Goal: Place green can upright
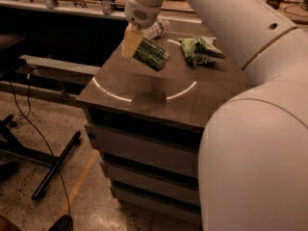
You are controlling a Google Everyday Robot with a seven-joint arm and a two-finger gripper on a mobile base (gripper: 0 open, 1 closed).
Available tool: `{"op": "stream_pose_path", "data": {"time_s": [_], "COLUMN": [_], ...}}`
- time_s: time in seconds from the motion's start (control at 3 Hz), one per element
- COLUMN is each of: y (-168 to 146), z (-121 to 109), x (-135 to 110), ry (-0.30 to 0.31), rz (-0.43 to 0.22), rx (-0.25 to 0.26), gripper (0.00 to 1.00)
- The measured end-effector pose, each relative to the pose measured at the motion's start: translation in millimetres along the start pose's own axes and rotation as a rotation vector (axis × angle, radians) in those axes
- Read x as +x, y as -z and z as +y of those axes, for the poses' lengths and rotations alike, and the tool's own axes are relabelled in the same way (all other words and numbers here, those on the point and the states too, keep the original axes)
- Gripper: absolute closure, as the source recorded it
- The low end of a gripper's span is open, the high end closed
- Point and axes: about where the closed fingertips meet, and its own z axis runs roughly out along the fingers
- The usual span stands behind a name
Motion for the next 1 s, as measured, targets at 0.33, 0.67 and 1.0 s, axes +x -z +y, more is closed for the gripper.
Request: {"op": "stream_pose_path", "data": {"time_s": [0.33,0.67,1.0], "y": [13.5,15.8,13.7], "z": [-5.7,-6.9,-8.3], "x": [11.6,13.9,13.8], "ry": [-0.04,-0.049,-0.058], "rz": [-0.064,-0.075,-0.103], "rx": [-0.006,-0.007,-0.017], "gripper": [1.0,1.0,1.0]}}
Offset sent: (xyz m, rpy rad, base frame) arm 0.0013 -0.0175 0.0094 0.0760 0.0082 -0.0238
